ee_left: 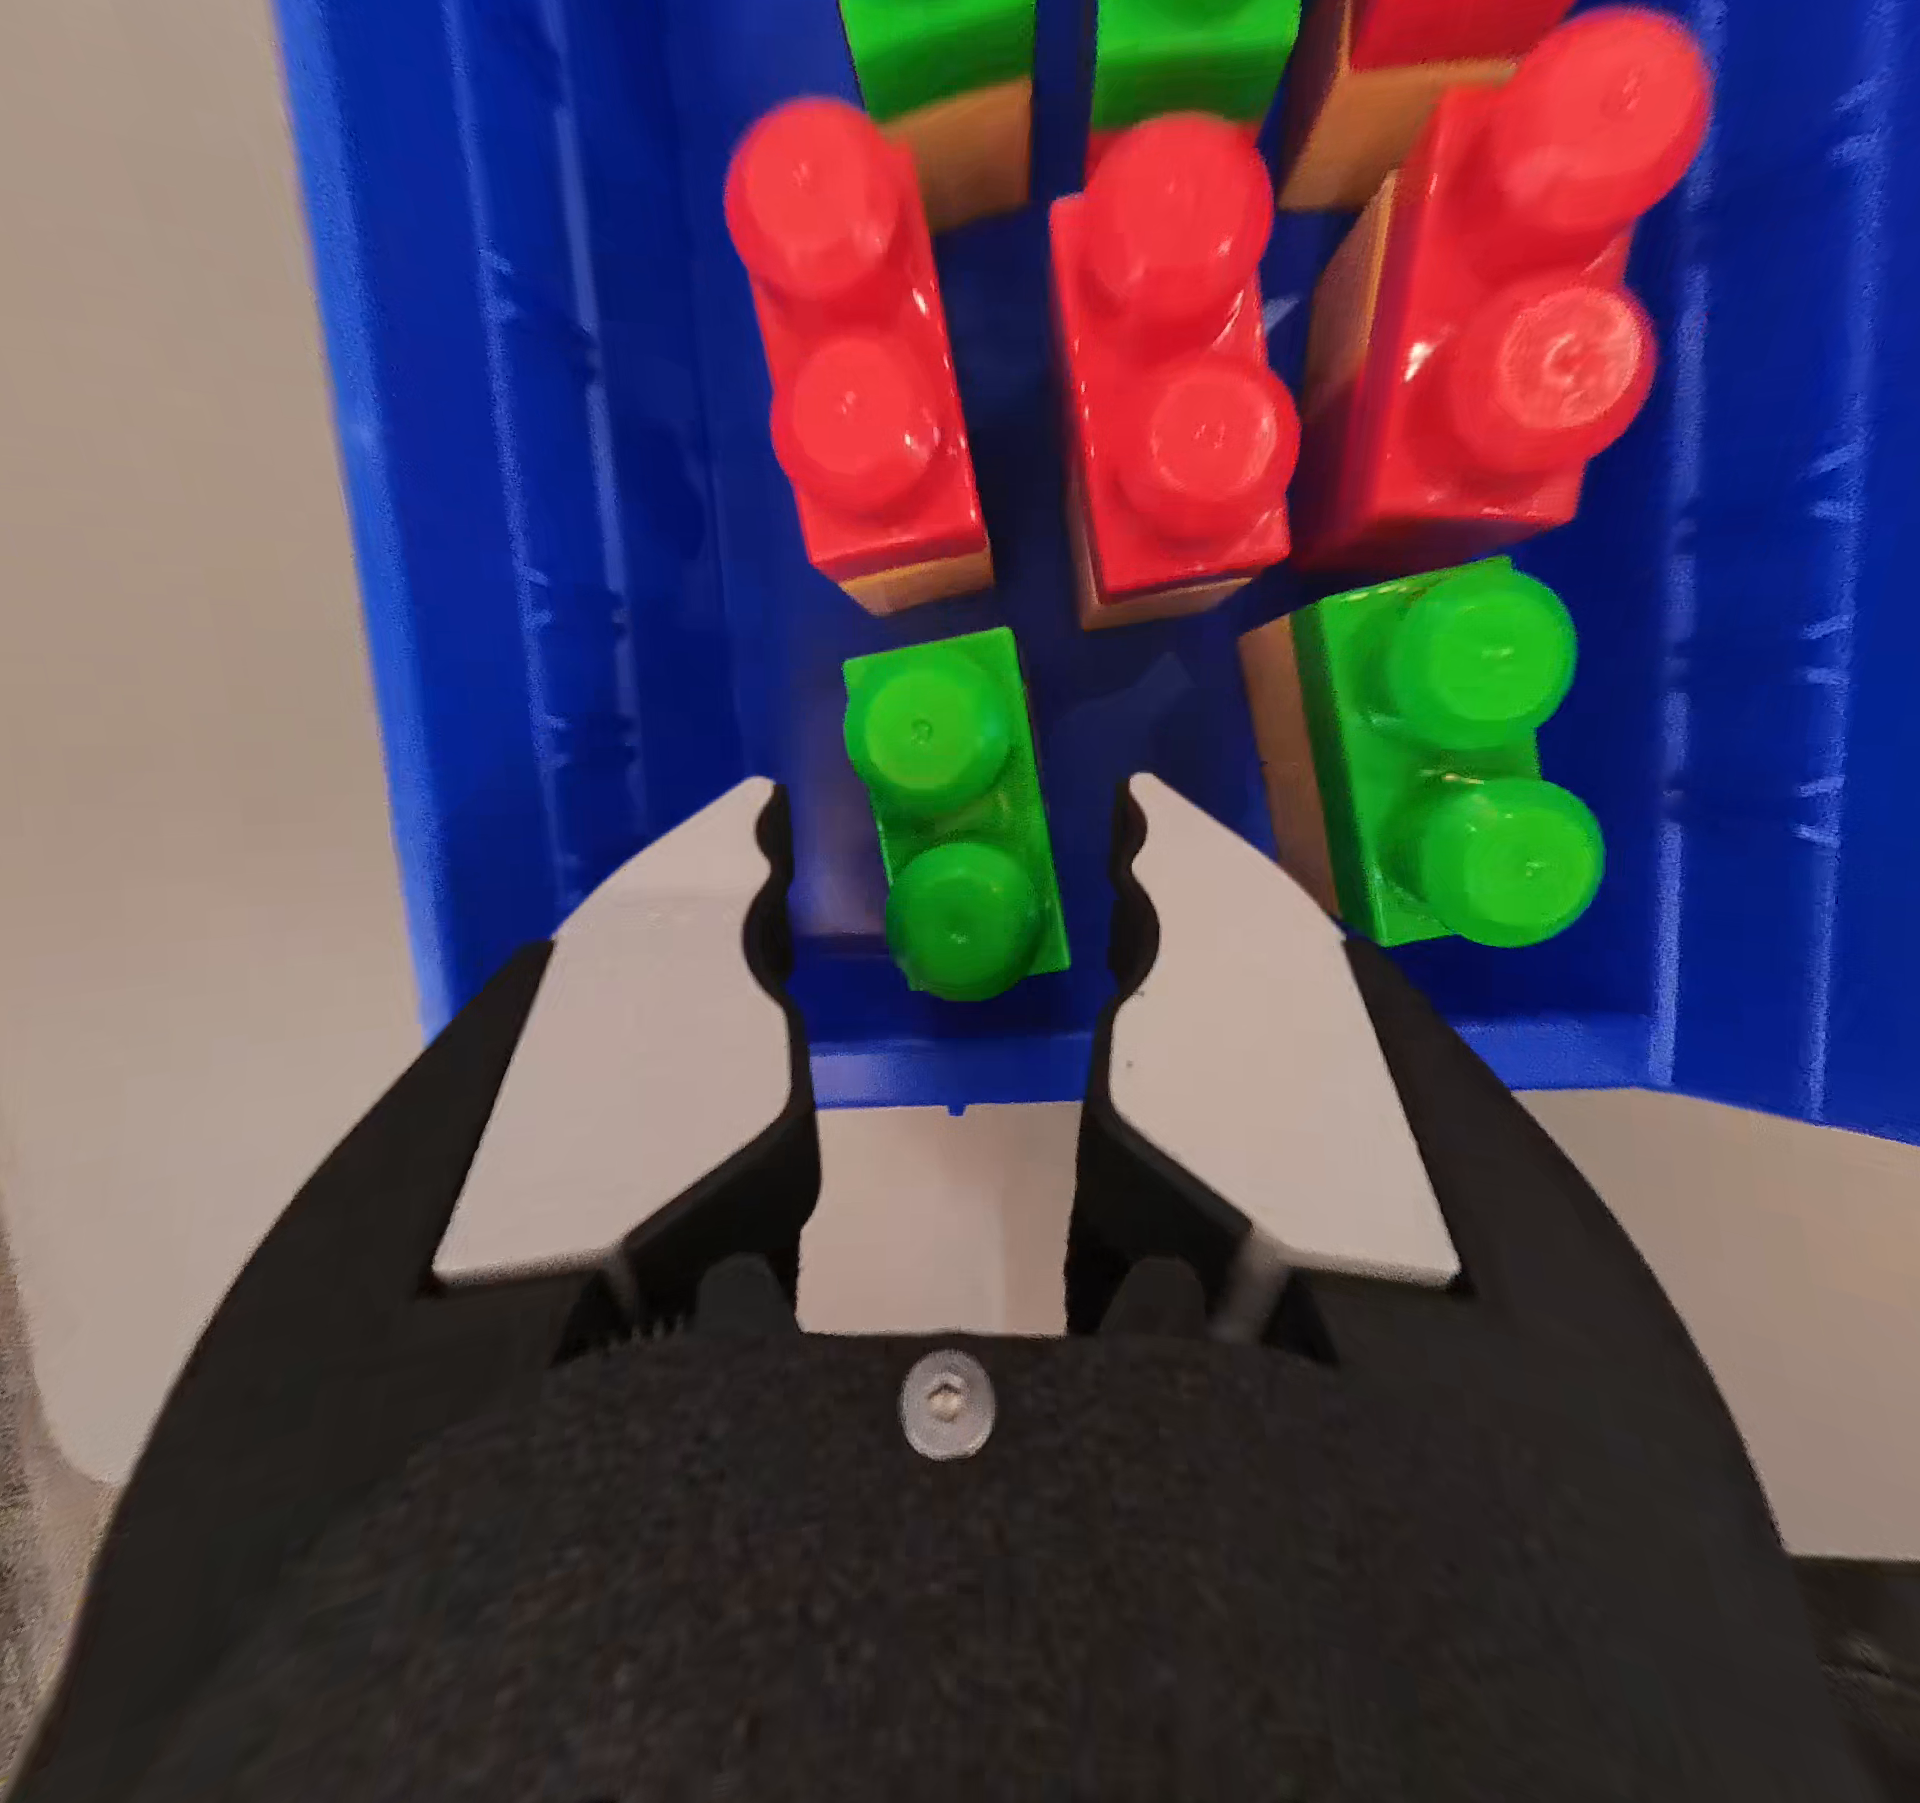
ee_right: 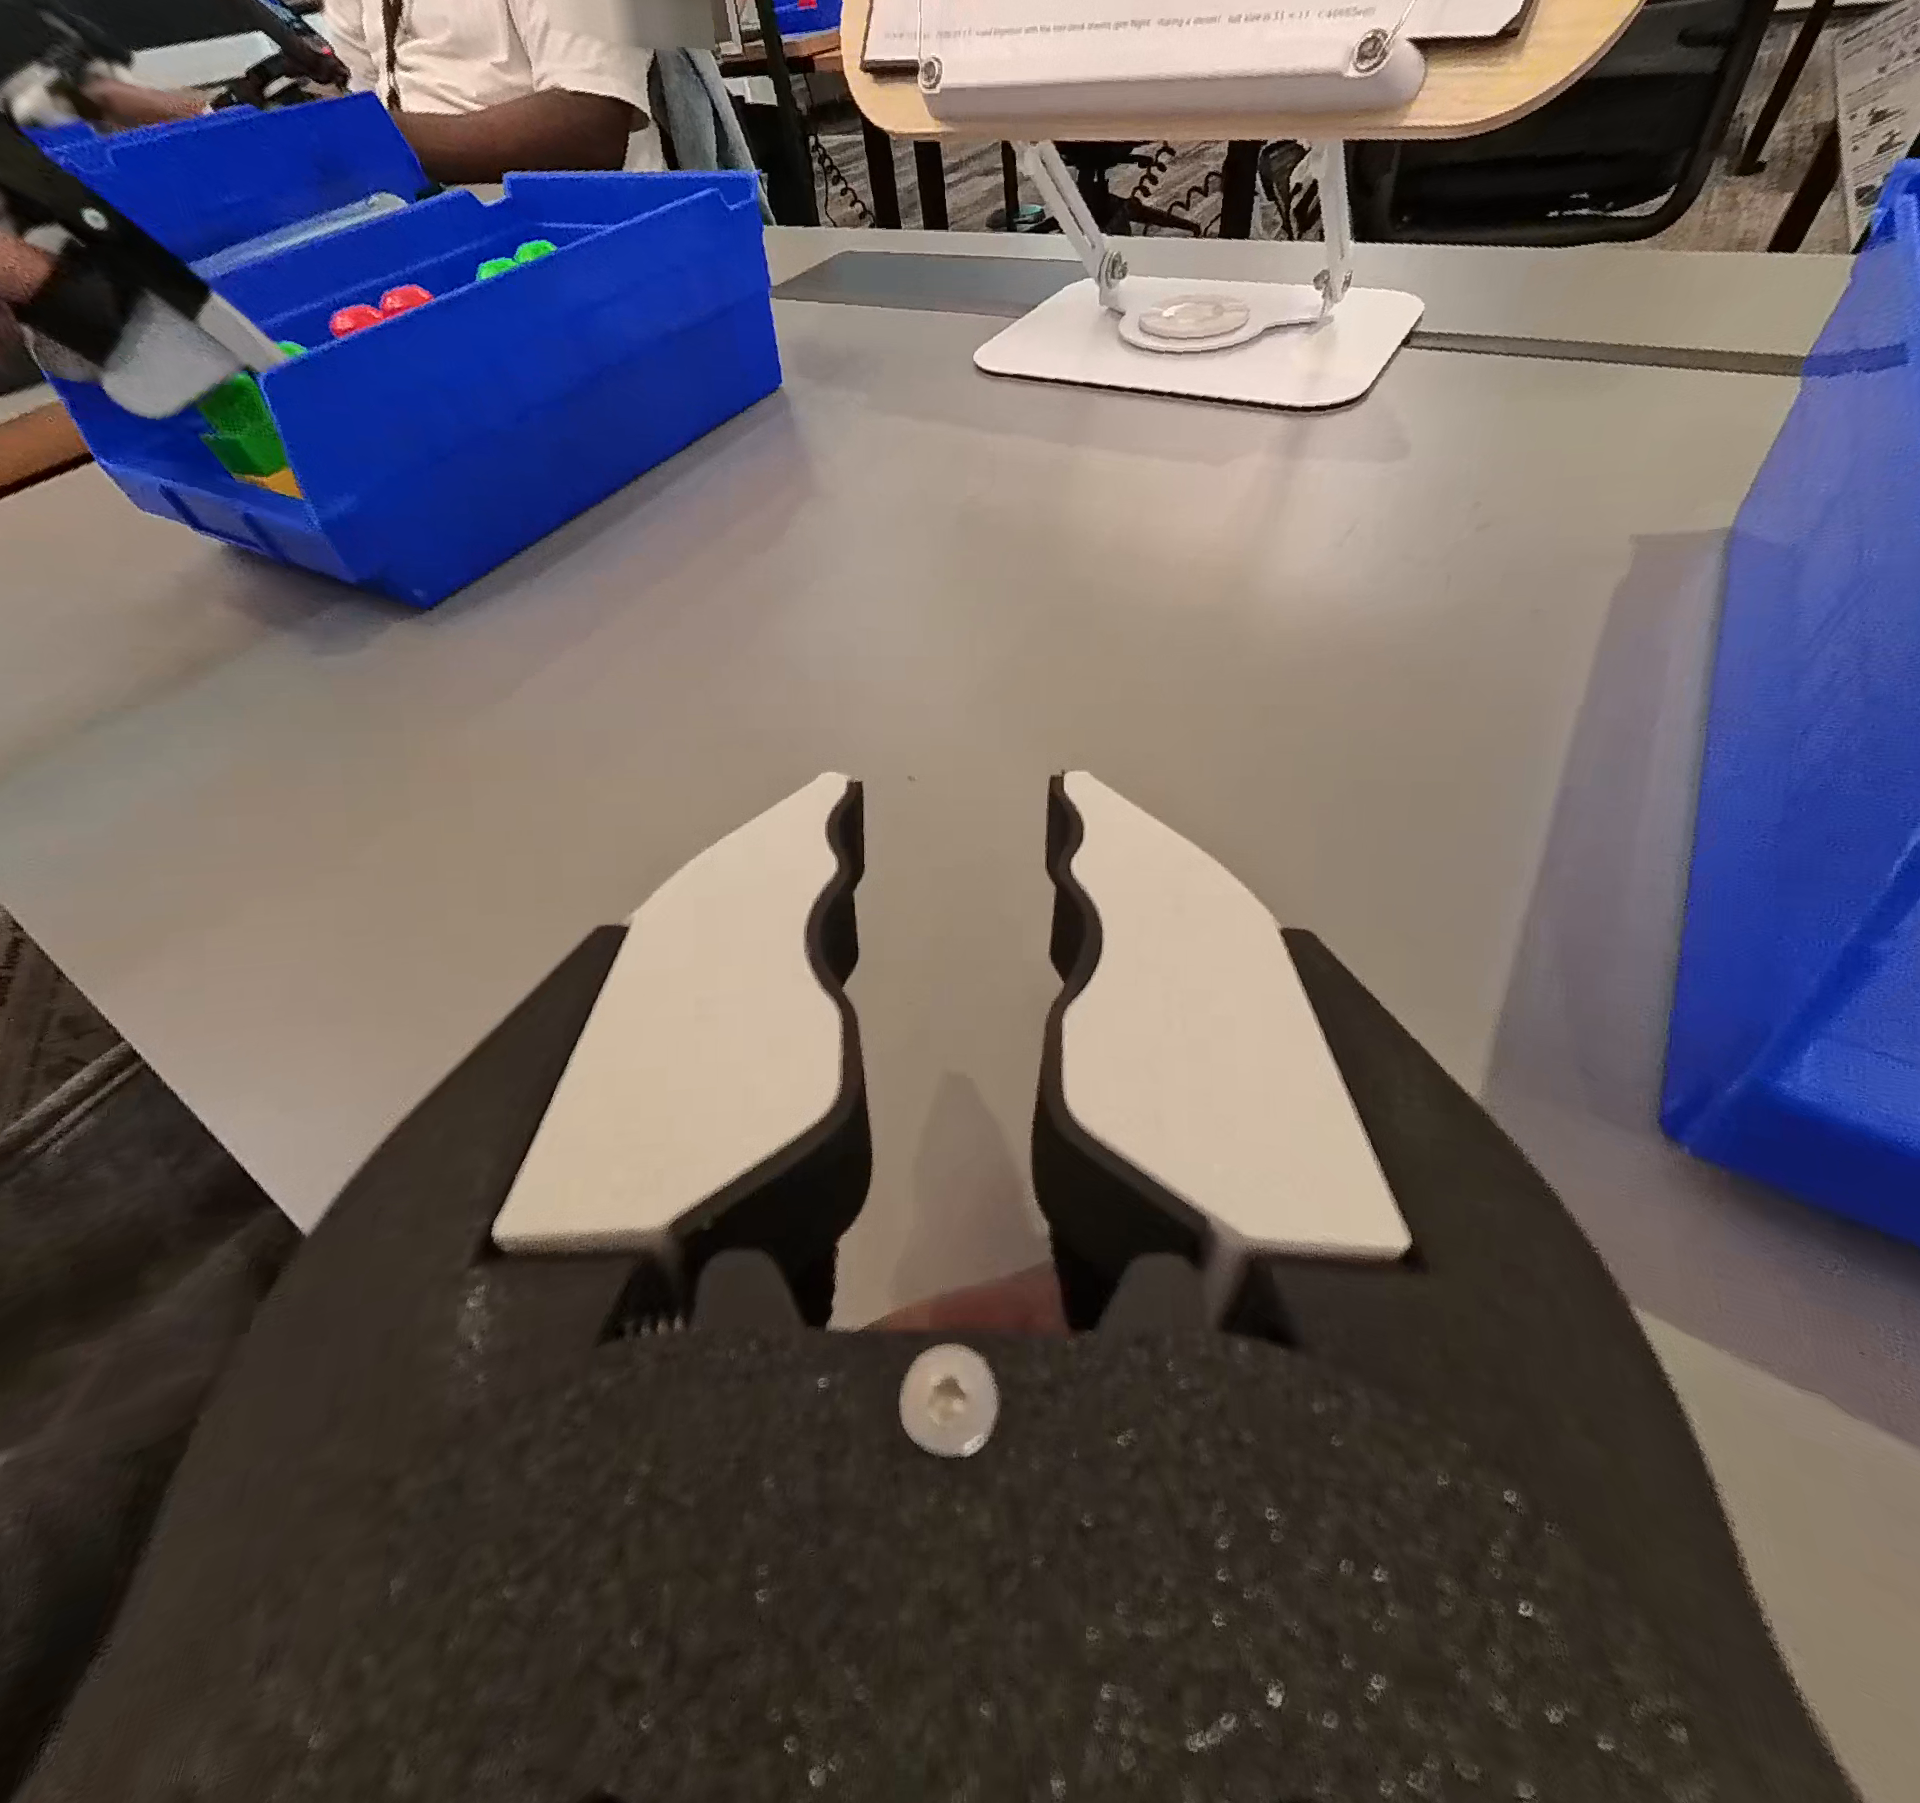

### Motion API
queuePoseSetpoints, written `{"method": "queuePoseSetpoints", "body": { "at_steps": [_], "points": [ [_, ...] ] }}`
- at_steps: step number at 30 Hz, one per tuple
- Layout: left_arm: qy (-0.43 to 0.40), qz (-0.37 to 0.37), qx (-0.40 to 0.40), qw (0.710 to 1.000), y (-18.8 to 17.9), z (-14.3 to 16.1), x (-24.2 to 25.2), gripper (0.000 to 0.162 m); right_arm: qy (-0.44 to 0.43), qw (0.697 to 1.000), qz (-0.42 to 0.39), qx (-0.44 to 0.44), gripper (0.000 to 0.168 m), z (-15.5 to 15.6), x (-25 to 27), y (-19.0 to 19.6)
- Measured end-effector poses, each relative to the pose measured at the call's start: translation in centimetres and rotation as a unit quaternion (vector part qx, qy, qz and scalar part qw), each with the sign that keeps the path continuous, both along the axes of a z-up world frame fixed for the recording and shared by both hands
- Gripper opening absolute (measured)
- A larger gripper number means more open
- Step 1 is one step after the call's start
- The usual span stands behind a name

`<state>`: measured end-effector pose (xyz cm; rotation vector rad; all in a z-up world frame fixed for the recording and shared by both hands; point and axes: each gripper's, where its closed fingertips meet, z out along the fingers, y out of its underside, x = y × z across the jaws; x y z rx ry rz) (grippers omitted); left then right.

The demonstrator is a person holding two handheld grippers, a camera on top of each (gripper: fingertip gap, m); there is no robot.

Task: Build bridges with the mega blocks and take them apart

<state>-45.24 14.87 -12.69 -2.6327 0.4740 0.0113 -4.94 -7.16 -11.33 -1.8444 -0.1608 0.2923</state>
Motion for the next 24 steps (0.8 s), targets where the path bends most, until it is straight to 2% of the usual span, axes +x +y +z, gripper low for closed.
{"method": "queuePoseSetpoints", "body": {
  "at_steps": [2, 4, 12, 14, 16, 18, 20, 22, 24],
  "points": [
    [-0.011, 0.001, -0.028, 1.0, -0.2, -1.2, 0.0, 0.055, -0.012, 1.0, -0.003, -0.002, 0.033, -0.2, 0.2, -0.1],
    [-0.015, 0.013, -0.037, 0.999, -0.3, -1.7, -0.4, 0.034, -0.015, 1.0, -0.003, -0.004, 0.033, -0.3, 0.2, -0.2],
    [-0.029, -0.01, -0.044, 0.999, -0.5, -1.6, -0.1, 0.034, -0.011, 1.0, -0.001, -0.008, 0.031, -0.4, 0.0, -0.3],
    [-0.066, -0.02, -0.003, 0.998, 0.1, 0.4, 0.3, 0.034, -0.011, 1.0, 0.001, -0.007, 0.031, -0.4, -0.2, -0.3],
    [-0.13, -0.042, 0.077, 0.988, 0.6, 5.1, 1.1, 0.034, -0.007, 1.0, 0.003, -0.005, 0.03, -0.3, -0.3, -0.2],
    [-0.204, -0.107, 0.192, 0.954, 0.3, 11.8, 2.9, 0.034, 0.015, 1.0, 0.016, -0.004, 0.03, 0.0, -0.6, 0.0],
    [-0.272, -0.175, 0.27, 0.907, -1.0, 17.2, 5.1, 0.034, 0.057, 0.997, 0.047, 0.0, 0.03, 0.9, -1.3, 0.4],
    [-0.367, -0.265, 0.303, 0.839, -3.1, 20.5, 8.7, 0.034, 0.105, 0.99, 0.093, 0.002, 0.032, 2.4, -2.4, 1.4],
    [-0.469, -0.324, 0.287, 0.77, -4.8, 21.4, 12.5, 0.034, 0.188, 0.968, 0.166, 0.01, 0.035, 5.1, -4.1, 2.4]
  ]
}}
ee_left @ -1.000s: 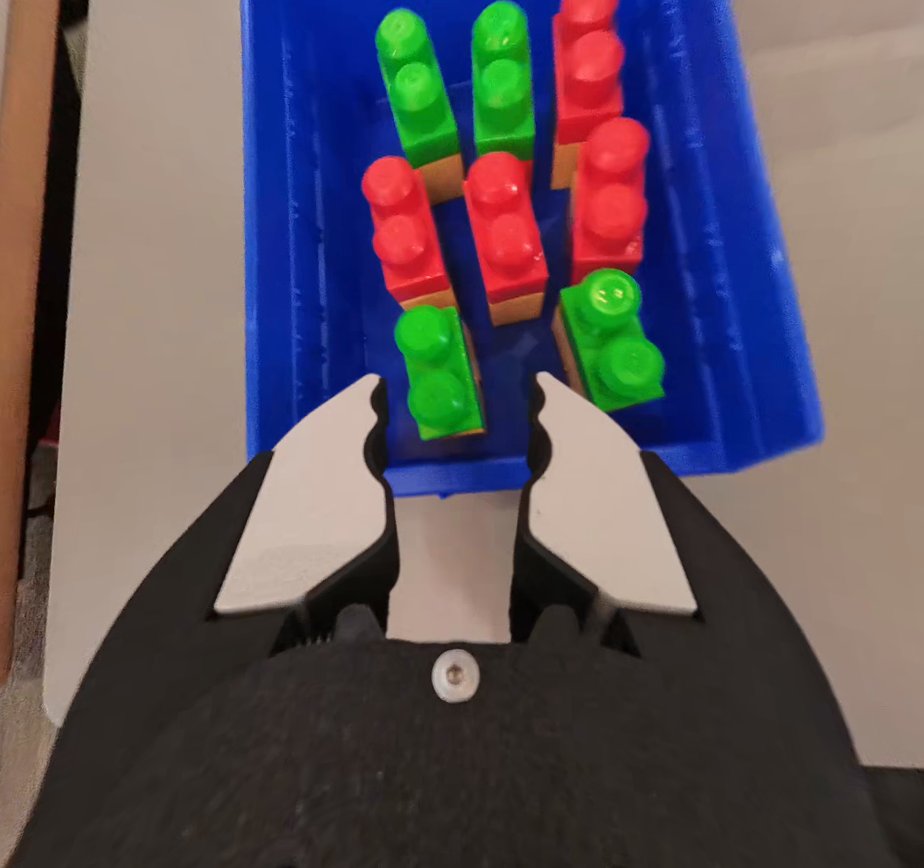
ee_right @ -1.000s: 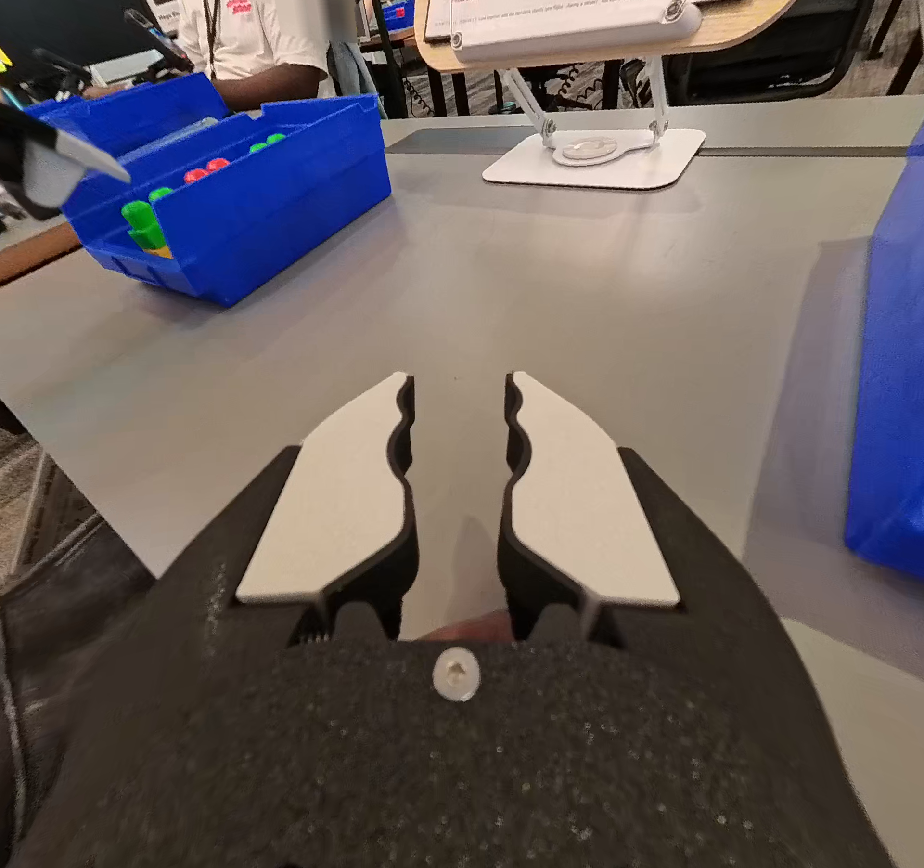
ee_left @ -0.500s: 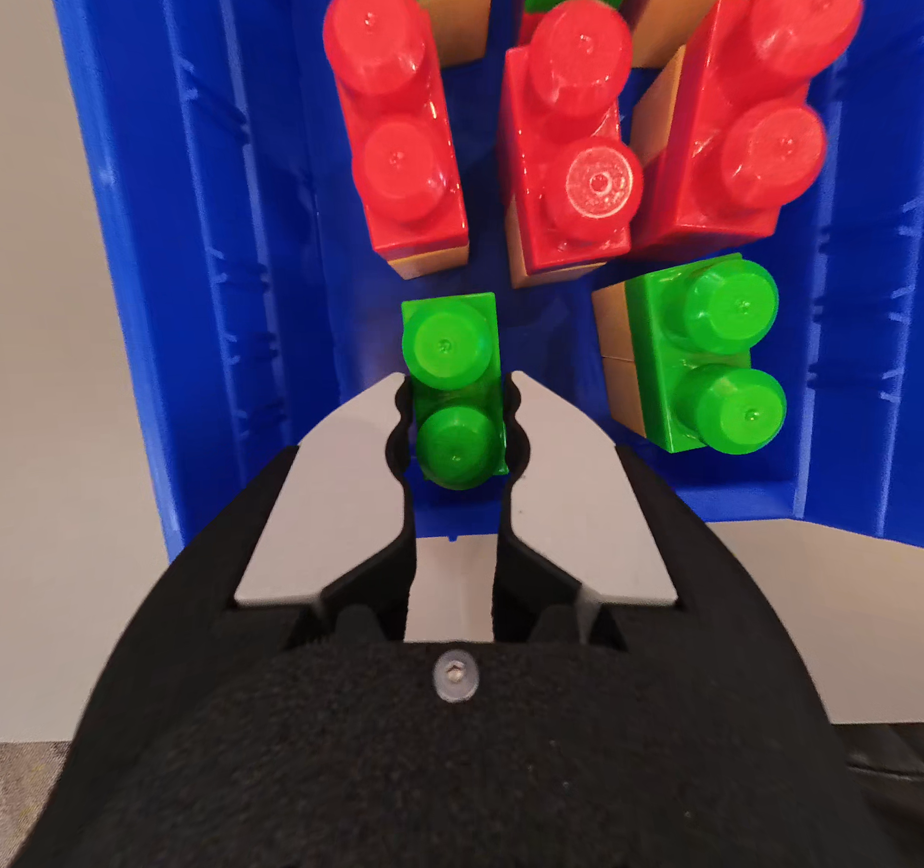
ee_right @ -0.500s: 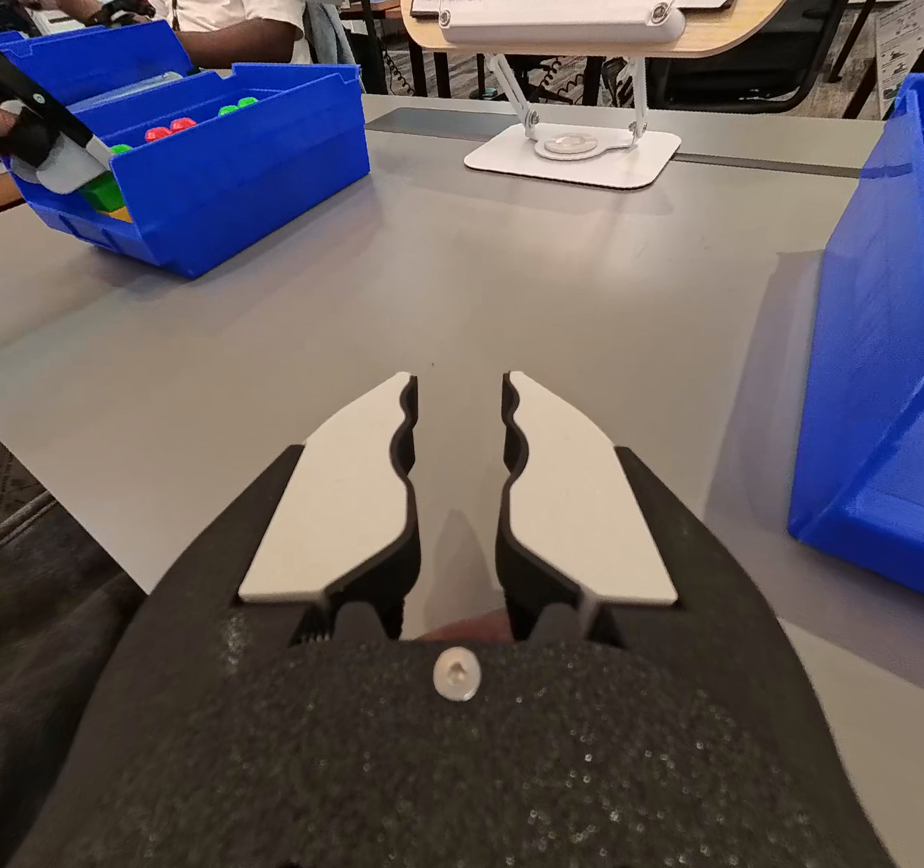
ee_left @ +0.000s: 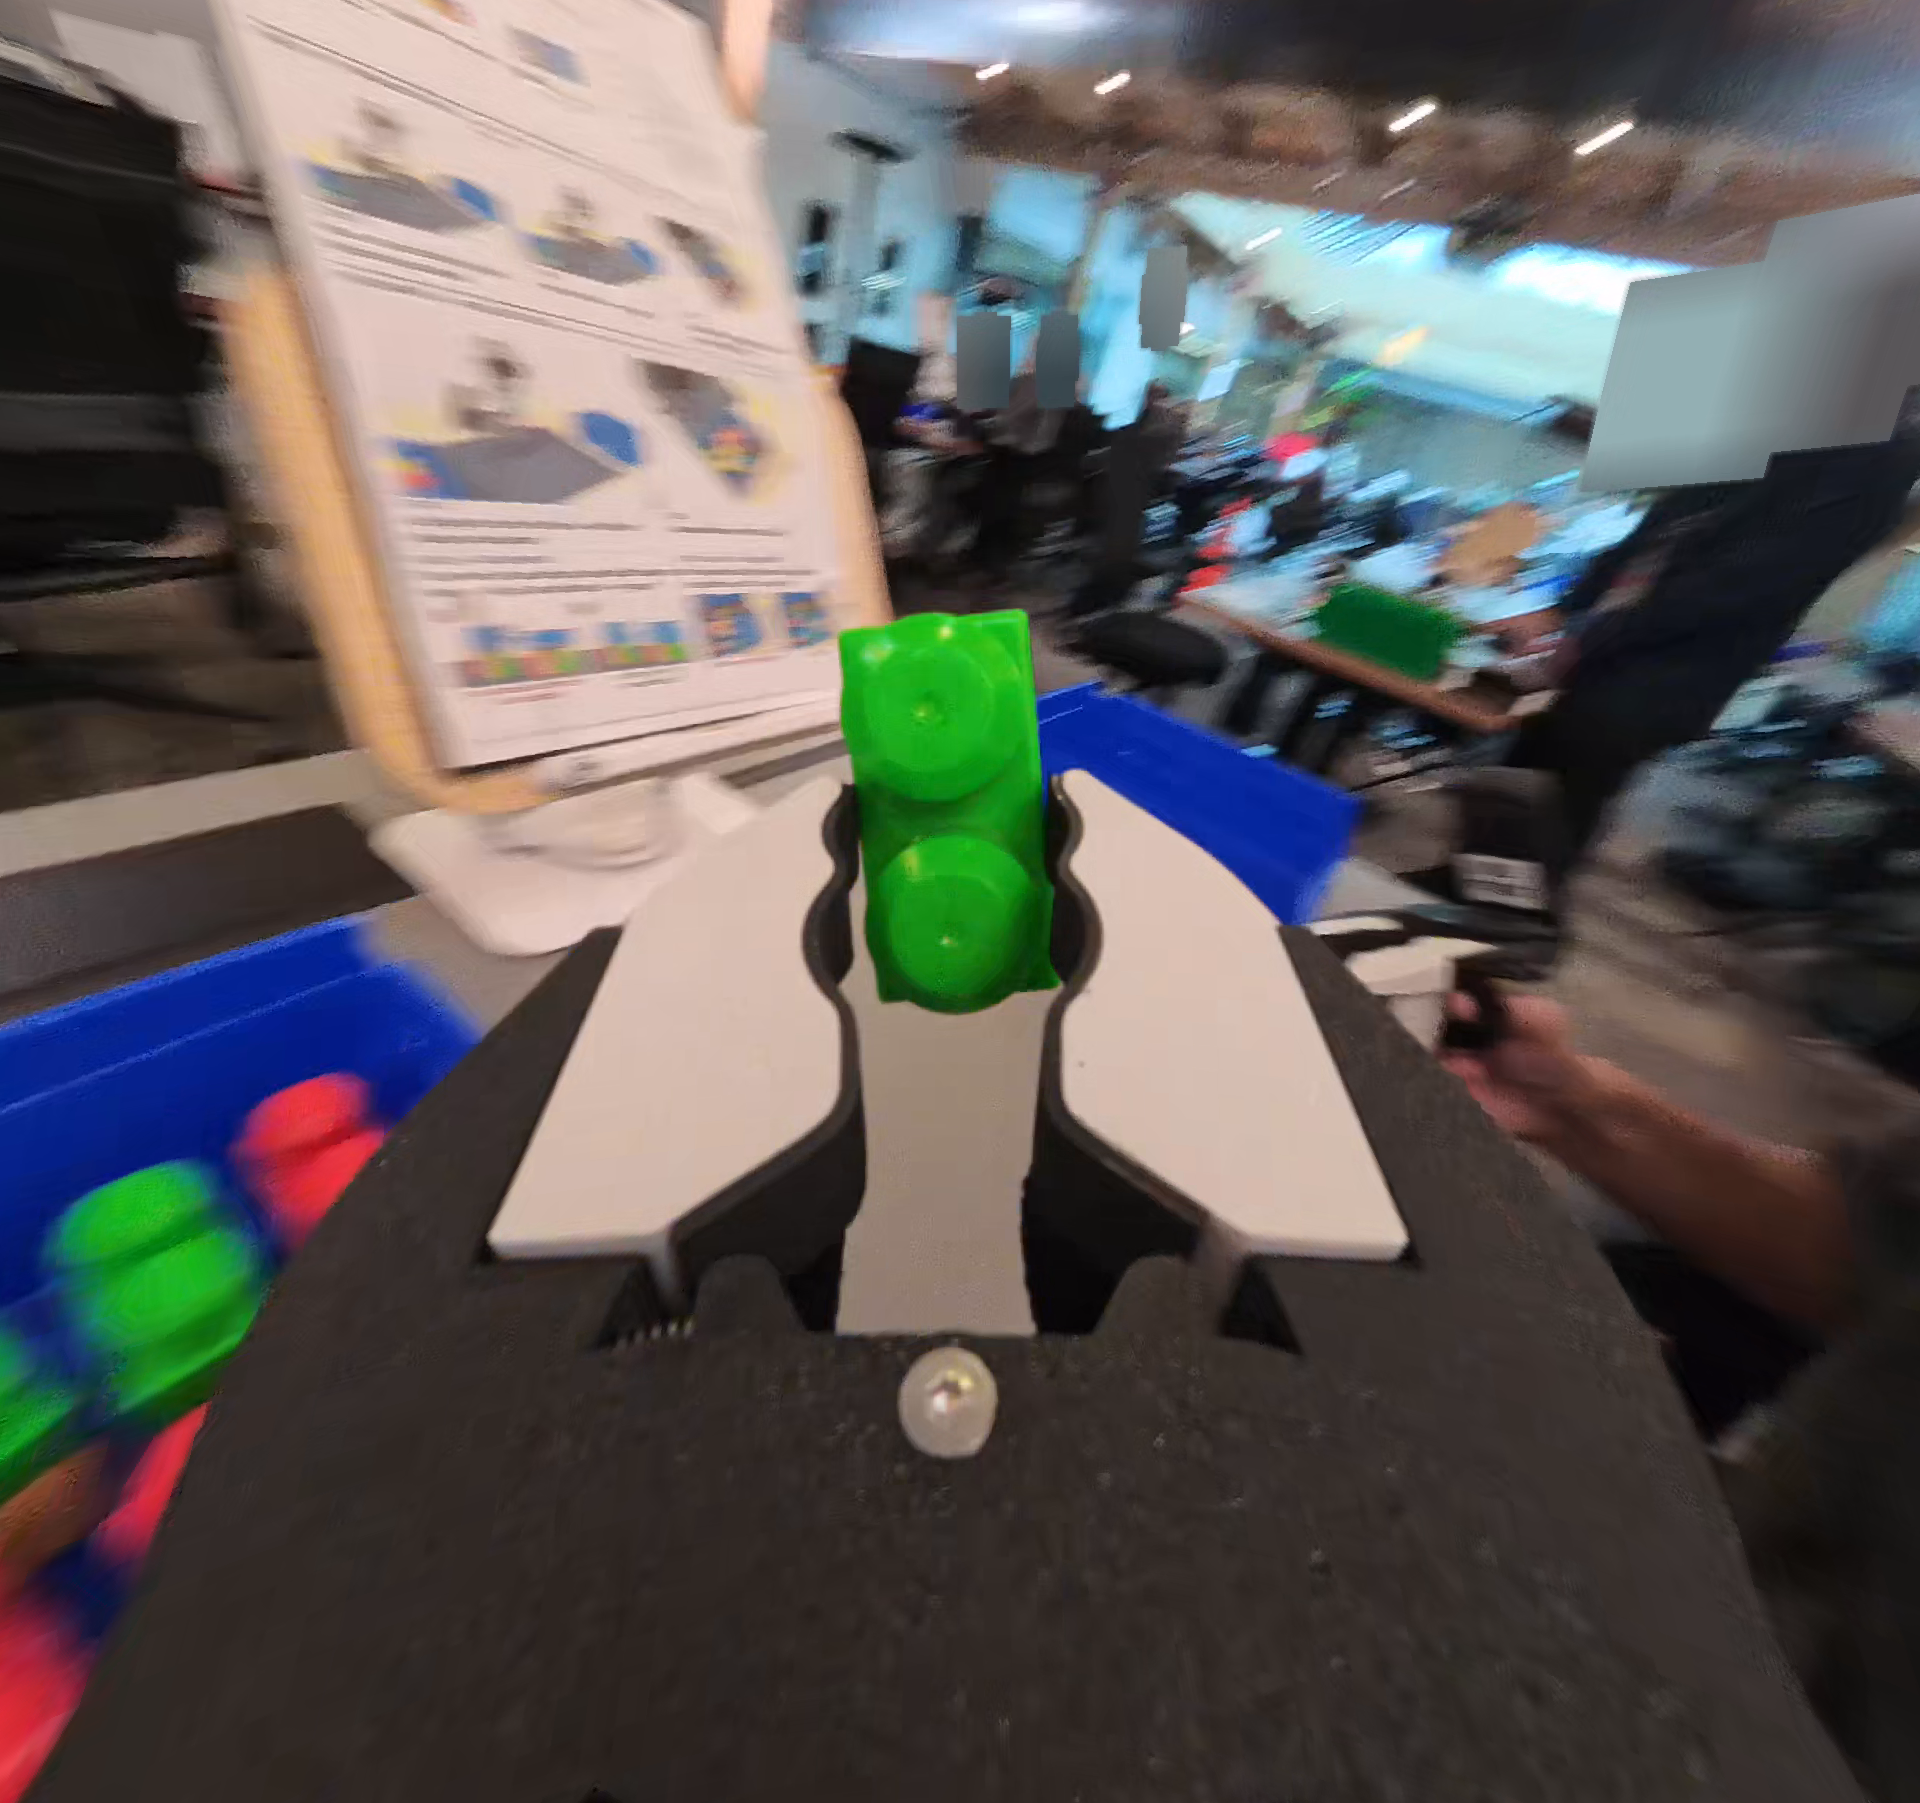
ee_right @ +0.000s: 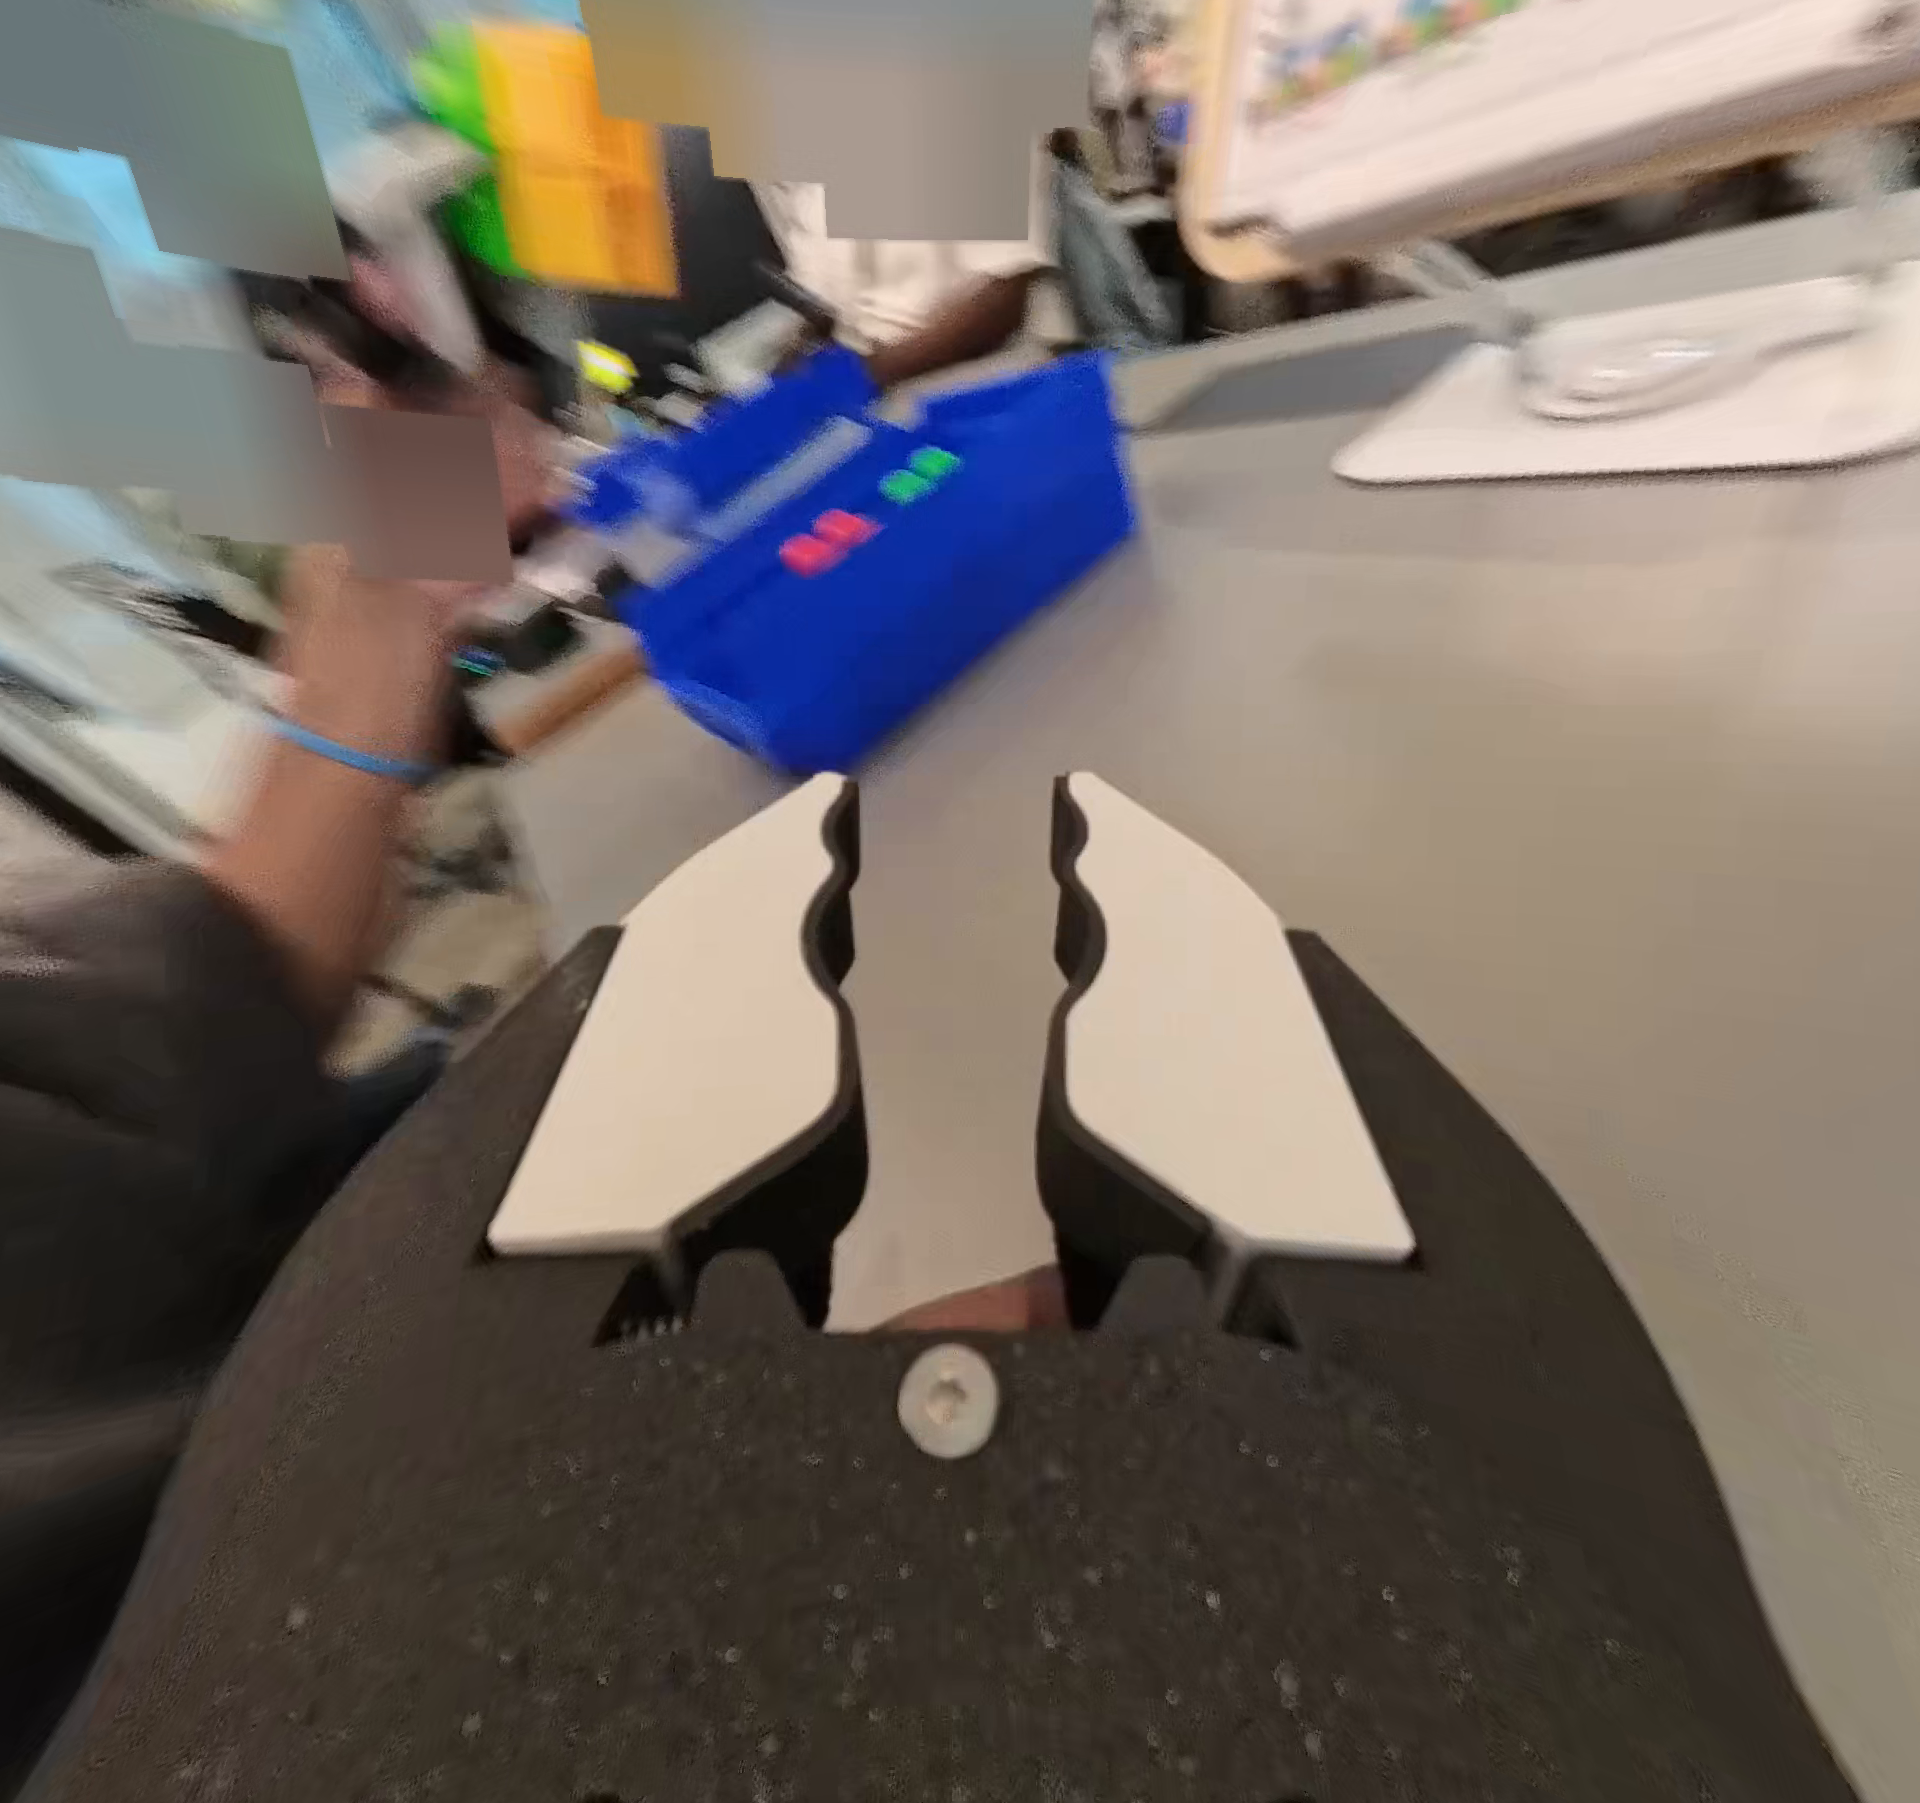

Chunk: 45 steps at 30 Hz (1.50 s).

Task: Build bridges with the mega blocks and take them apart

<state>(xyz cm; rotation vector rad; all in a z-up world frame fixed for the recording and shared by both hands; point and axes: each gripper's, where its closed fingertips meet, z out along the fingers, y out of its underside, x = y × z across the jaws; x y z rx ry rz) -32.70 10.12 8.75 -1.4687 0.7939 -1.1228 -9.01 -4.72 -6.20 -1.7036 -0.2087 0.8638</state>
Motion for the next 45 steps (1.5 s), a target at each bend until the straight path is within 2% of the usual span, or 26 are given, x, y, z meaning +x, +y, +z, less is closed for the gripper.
{"method": "queuePoseSetpoints", "body": {
  "at_steps": [3, 5, 7, 9, 12, 14, 16, 20, 30, 34, 38, 40, 43, 45],
  "points": [
    [-0.085, -0.11, -0.042, 0.989, -1.5, -1.4, 5.9, 0.033, 0.13, 0.985, 0.108, 0.036, 0.04, 5.6, -1.9, 2.3],
    [-0.134, -0.154, -0.08, 0.976, -2.1, -2.4, 9.3, 0.033, 0.16, 0.976, 0.138, 0.059, 0.045, 8.1, -2.7, 4.6],
    [-0.145, -0.182, -0.115, 0.966, -2.9, -3.9, 12.0, 0.033, 0.158, 0.973, 0.15, 0.073, 0.05, 9.2, -3.8, 6.8],
    [-0.143, -0.187, -0.131, 0.963, -3.7, -5.2, 13.9, 0.033, 0.147, 0.976, 0.146, 0.063, 0.056, 9.2, -4.8, 8.6],
    [-0.134, -0.199, -0.137, 0.961, -5.2, -6.2, 15.7, 0.034, 0.157, 0.974, 0.152, 0.059, 0.056, 8.9, -5.9, 9.4],
    [-0.118, -0.204, -0.127, 0.963, -6.0, -6.6, 16.4, 0.033, 0.15, 0.973, 0.163, 0.056, 0.049, 8.4, -6.3, 9.1],
    [-0.11, -0.209, -0.114, 0.965, -6.5, -6.4, 16.7, 0.034, 0.157, 0.97, 0.172, 0.064, 0.039, 8.3, -6.2, 8.8],
    [-0.106, -0.207, -0.102, 0.967, -6.7, -6.5, 16.7, 0.033, 0.176, 0.961, 0.207, 0.055, 0.037, 7.9, -6.3, 8.4],
    [-0.118, -0.187, -0.09, 0.971, -7.3, -6.2, 16.7, 0.033, 0.196, 0.953, 0.223, 0.065, 0.037, 7.6, -6.1, 7.6],
    [-0.122, -0.183, -0.087, 0.972, -7.2, -6.1, 16.6, 0.033, 0.189, 0.954, 0.226, 0.064, 0.037, 7.4, -6.2, 7.4],
    [-0.21, -0.145, -0.091, 0.963, -4.8, -3.2, 13.2, 0.033, 0.219, 0.952, 0.205, 0.059, 0.036, 6.9, -4.2, 8.0],
    [-0.194, -0.123, -0.065, 0.971, -3.8, -2.8, 11.9, 0.033, 0.225, 0.953, 0.193, 0.059, 0.036, 6.7, -3.1, 8.3],
    [-0.18, -0.133, -0.052, 0.973, -4.1, -2.3, 11.4, 0.033, 0.21, 0.96, 0.175, 0.055, 0.037, 6.6, -2.1, 8.7],
    [-0.128, -0.113, -0.036, 0.985, -4.2, -3.1, 11.6, 0.033, 0.179, 0.97, 0.157, 0.055, 0.037, 6.5, -1.6, 8.9]
  ]
}}
